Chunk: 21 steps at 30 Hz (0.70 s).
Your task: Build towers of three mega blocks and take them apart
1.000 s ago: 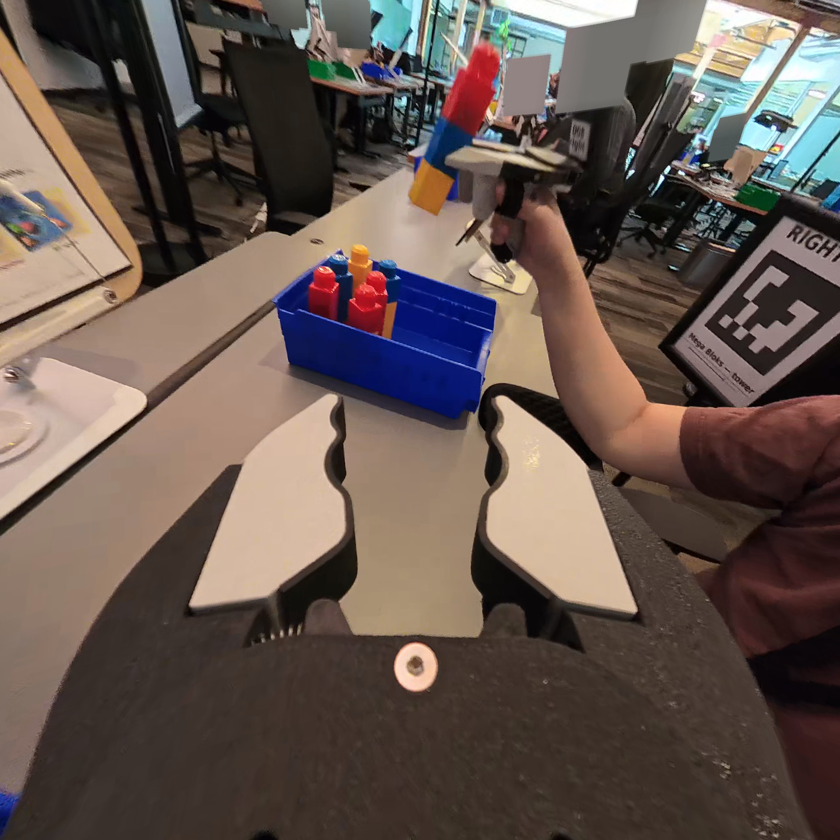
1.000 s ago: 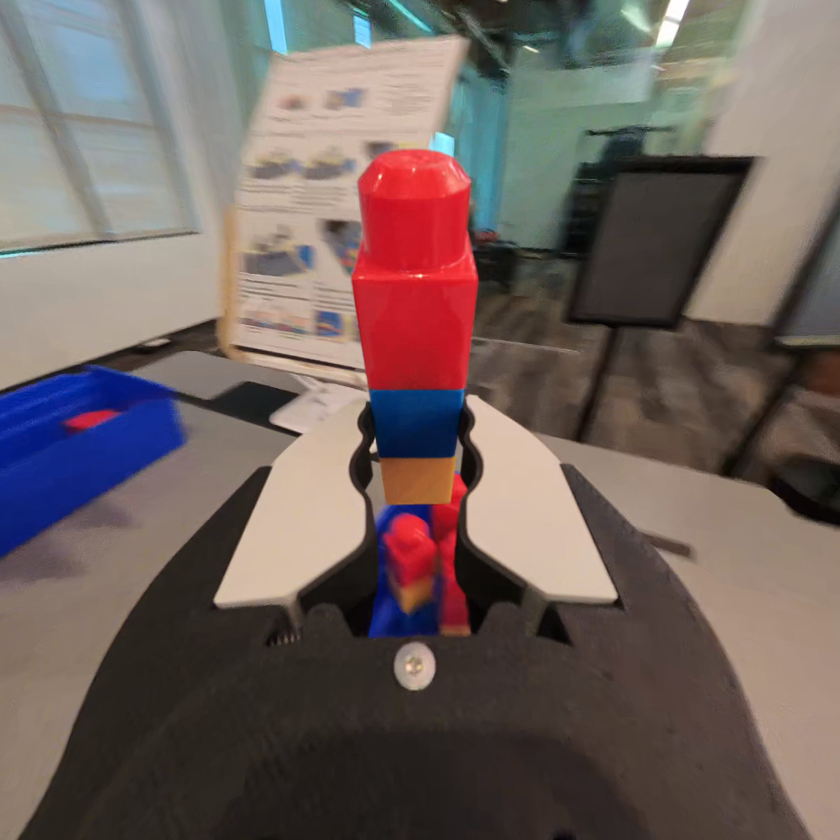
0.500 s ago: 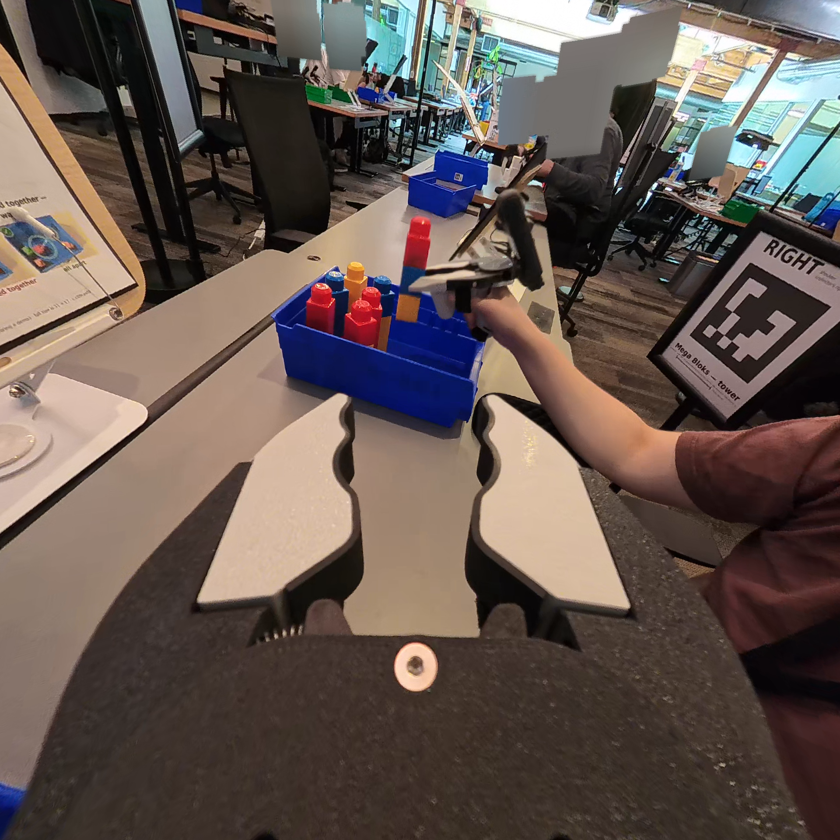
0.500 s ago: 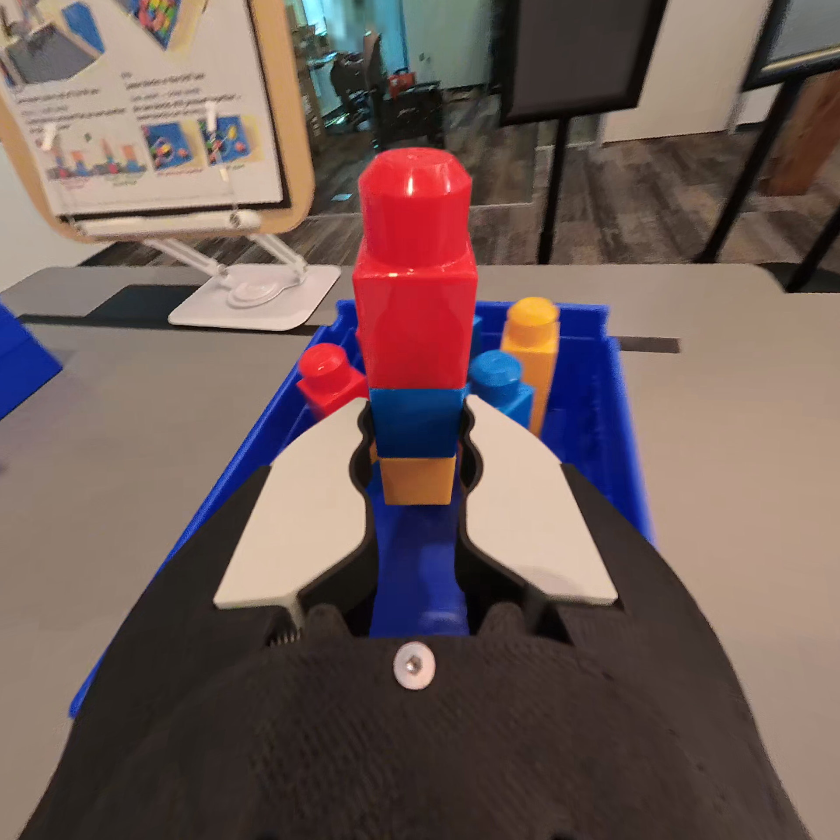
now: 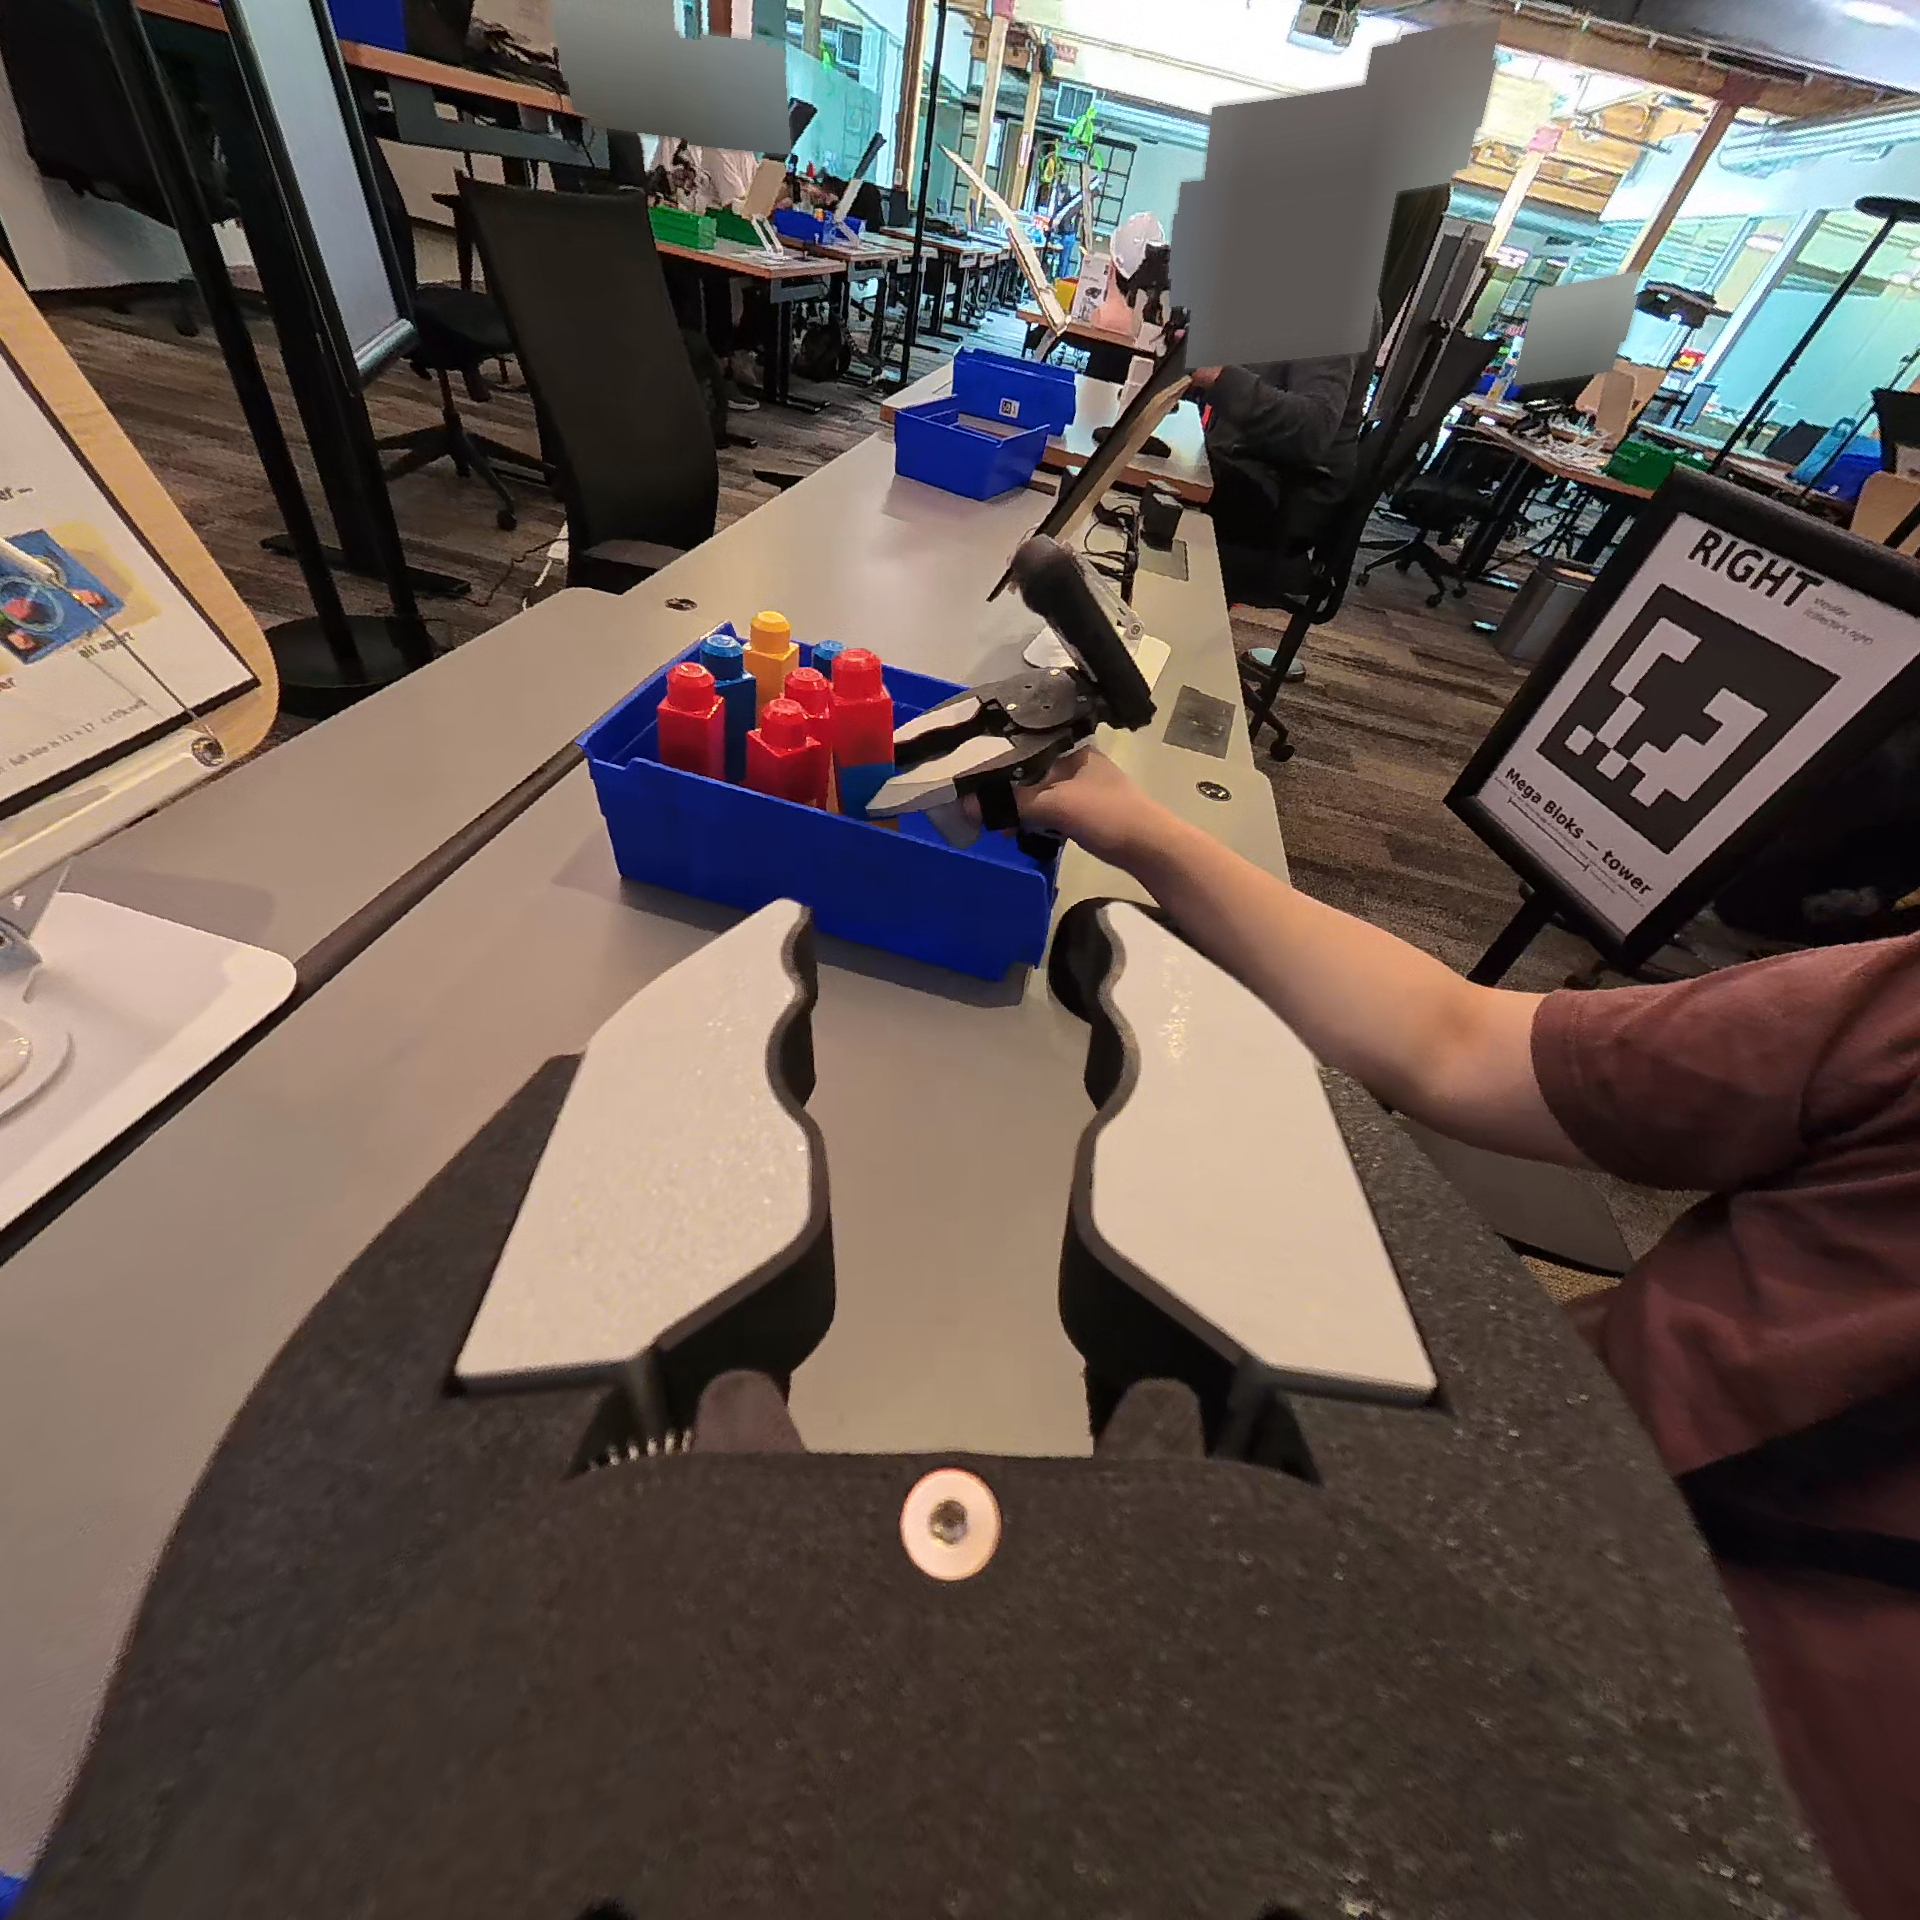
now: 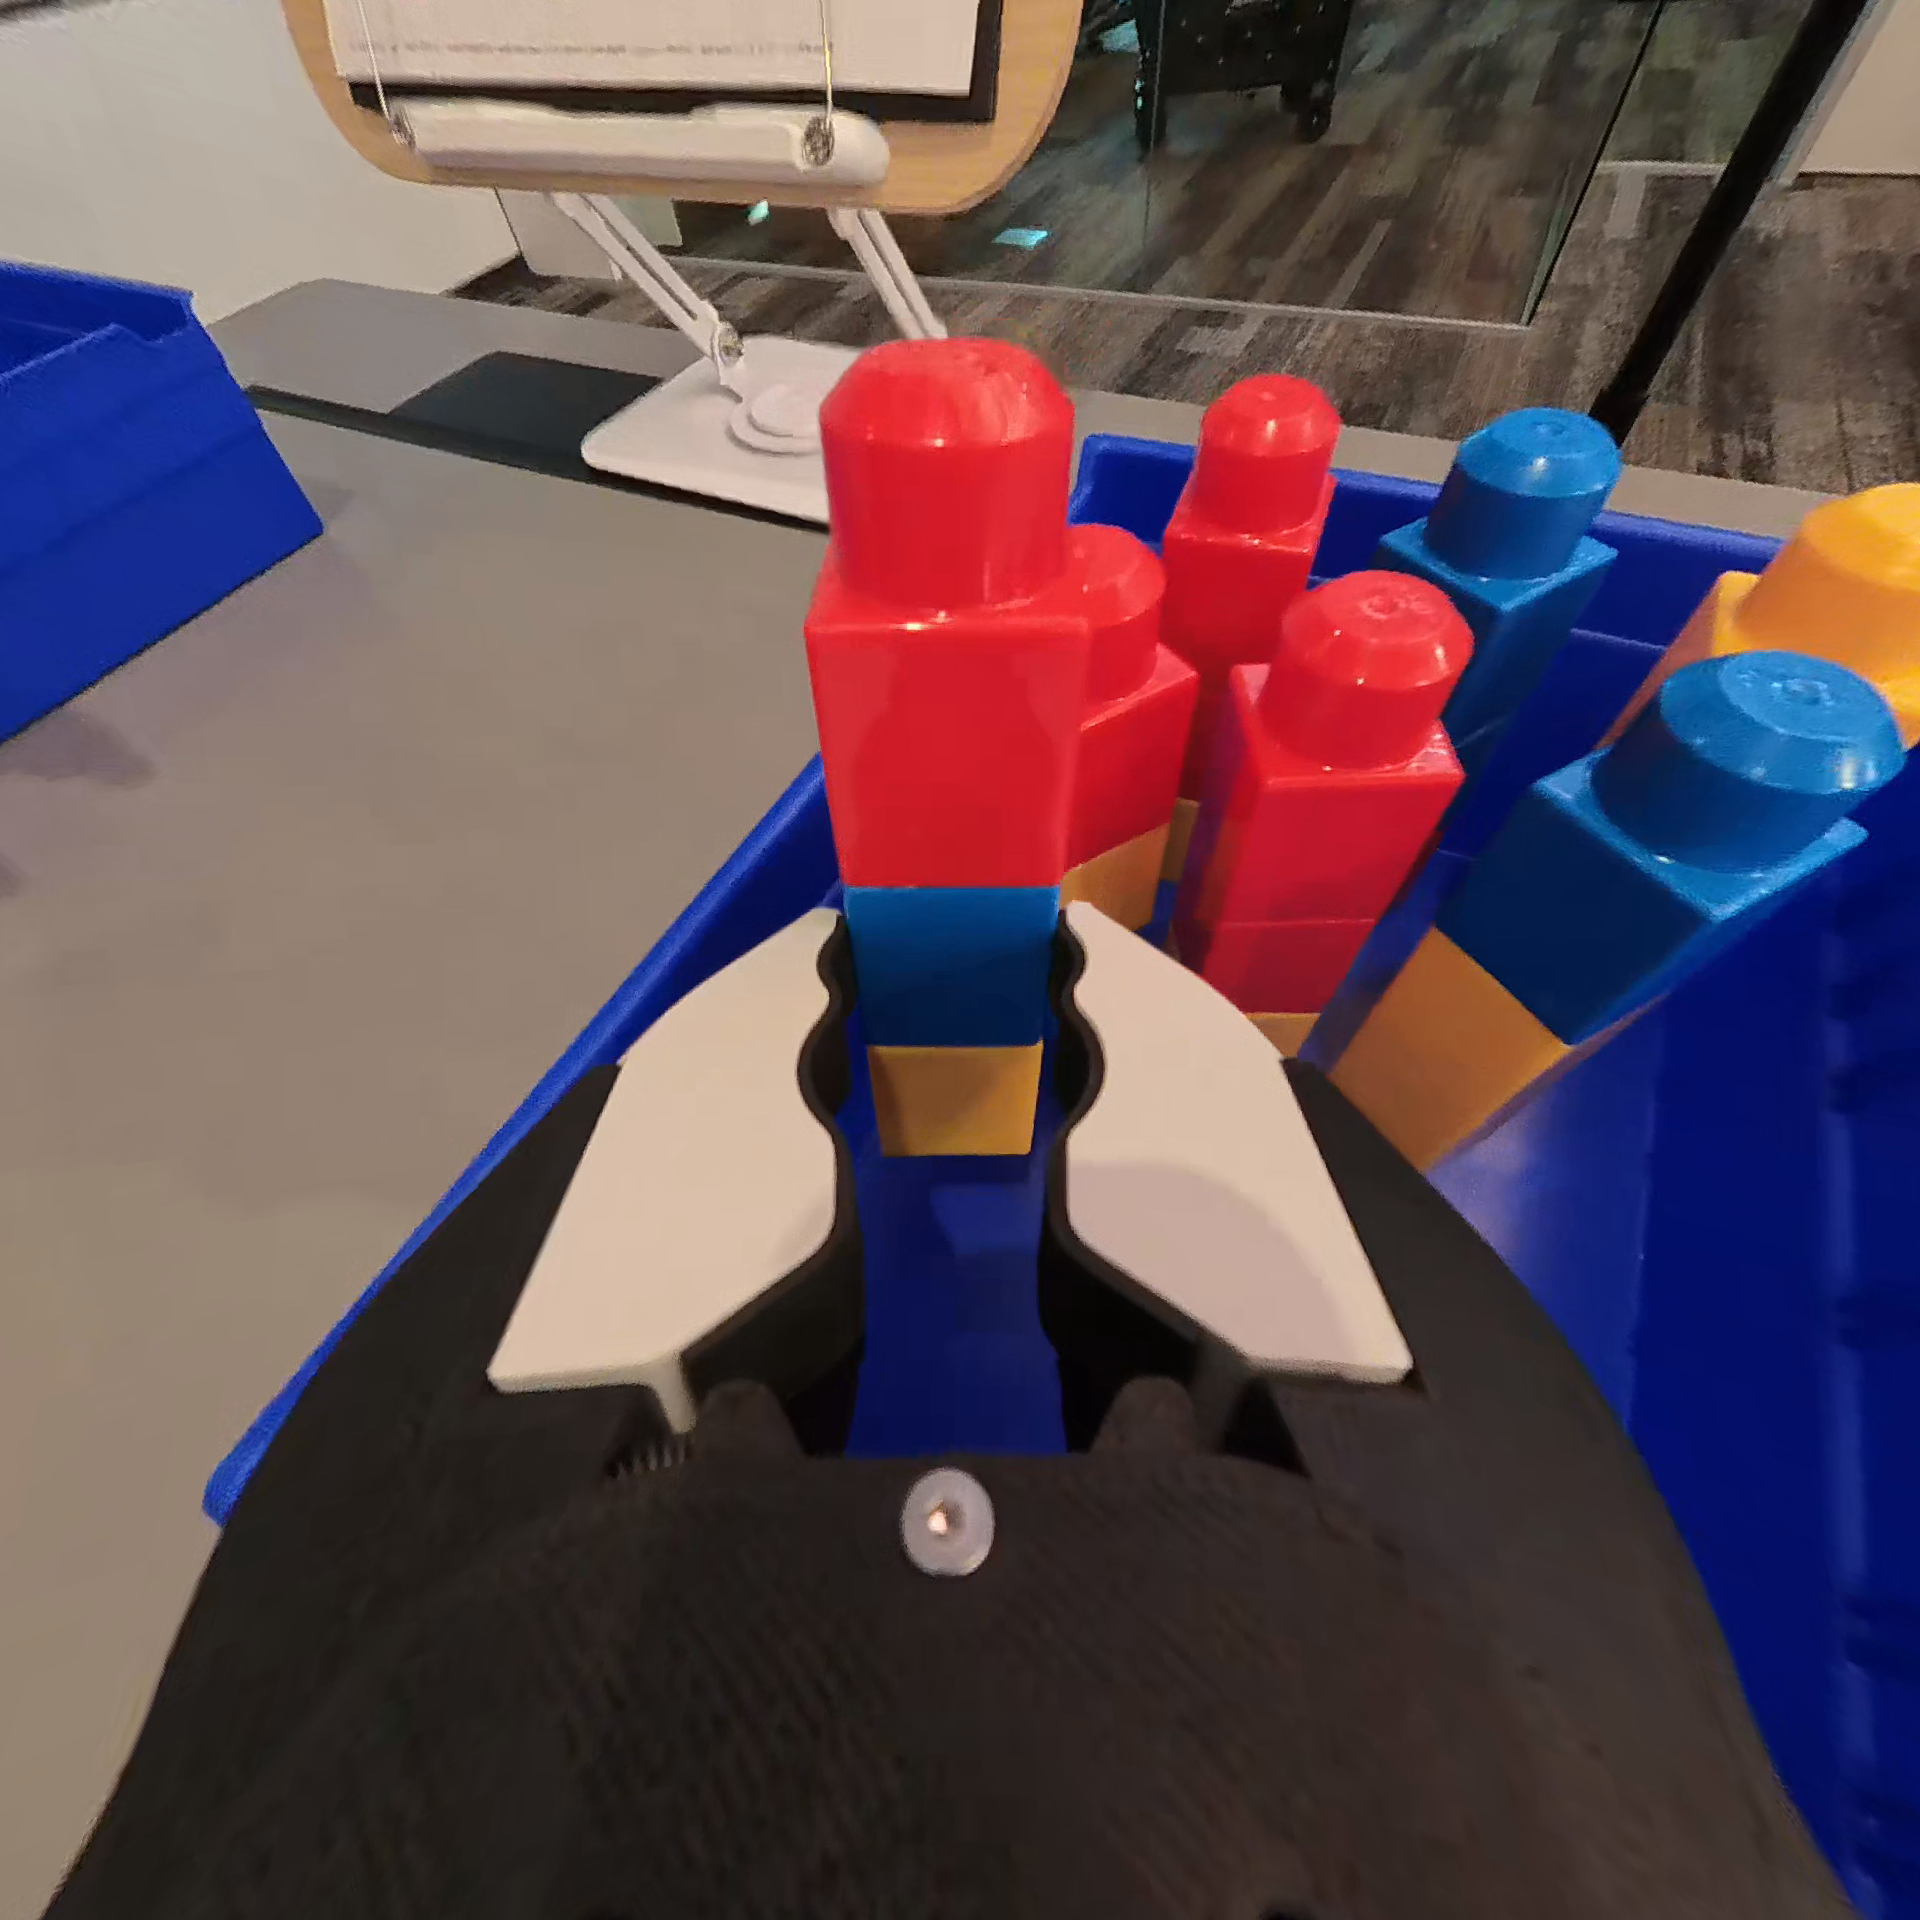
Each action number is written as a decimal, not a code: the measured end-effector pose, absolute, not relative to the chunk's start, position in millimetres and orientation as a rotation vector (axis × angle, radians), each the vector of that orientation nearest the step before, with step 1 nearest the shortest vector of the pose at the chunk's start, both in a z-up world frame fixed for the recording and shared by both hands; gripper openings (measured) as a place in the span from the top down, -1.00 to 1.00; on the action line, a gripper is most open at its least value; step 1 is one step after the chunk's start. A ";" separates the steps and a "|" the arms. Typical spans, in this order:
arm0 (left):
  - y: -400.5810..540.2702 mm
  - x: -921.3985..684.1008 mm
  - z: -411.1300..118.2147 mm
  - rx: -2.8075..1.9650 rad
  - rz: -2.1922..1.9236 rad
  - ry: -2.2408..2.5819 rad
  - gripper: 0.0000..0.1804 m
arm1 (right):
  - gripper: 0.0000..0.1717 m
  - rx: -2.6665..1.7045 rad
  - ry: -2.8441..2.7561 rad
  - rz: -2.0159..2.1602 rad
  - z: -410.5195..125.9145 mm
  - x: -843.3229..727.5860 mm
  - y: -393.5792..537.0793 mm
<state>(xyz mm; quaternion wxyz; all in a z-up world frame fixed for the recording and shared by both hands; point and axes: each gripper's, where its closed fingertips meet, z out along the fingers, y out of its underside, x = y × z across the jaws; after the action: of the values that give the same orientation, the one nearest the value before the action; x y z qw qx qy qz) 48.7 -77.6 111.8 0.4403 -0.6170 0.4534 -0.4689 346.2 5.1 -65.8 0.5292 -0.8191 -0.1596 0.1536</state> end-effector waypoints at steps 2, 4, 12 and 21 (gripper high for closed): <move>-78.3 48.5 112.0 -1.531 -1.162 1.132 0.46 | 0.56 -2.026 -0.435 0.319 -75.4 349.1 4.2; -78.4 48.2 114.0 -1.522 -1.165 1.130 0.46 | 0.56 -2.055 -0.535 0.259 -81.9 348.4 4.5; -77.7 48.1 113.5 -1.526 -1.172 1.131 0.48 | 0.56 -2.104 -0.769 0.282 -108.9 342.5 4.3; -60.2 6.2 122.5 -1.579 -1.006 1.033 0.45 | 0.56 -2.141 -0.895 0.152 -119.0 357.0 -2.2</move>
<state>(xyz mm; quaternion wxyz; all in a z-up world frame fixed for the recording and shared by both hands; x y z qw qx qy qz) 6.2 -60.2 122.5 0.4807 -0.6474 0.4237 -0.4126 357.0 -2.2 -119.0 0.3968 -0.8451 -0.3531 0.0600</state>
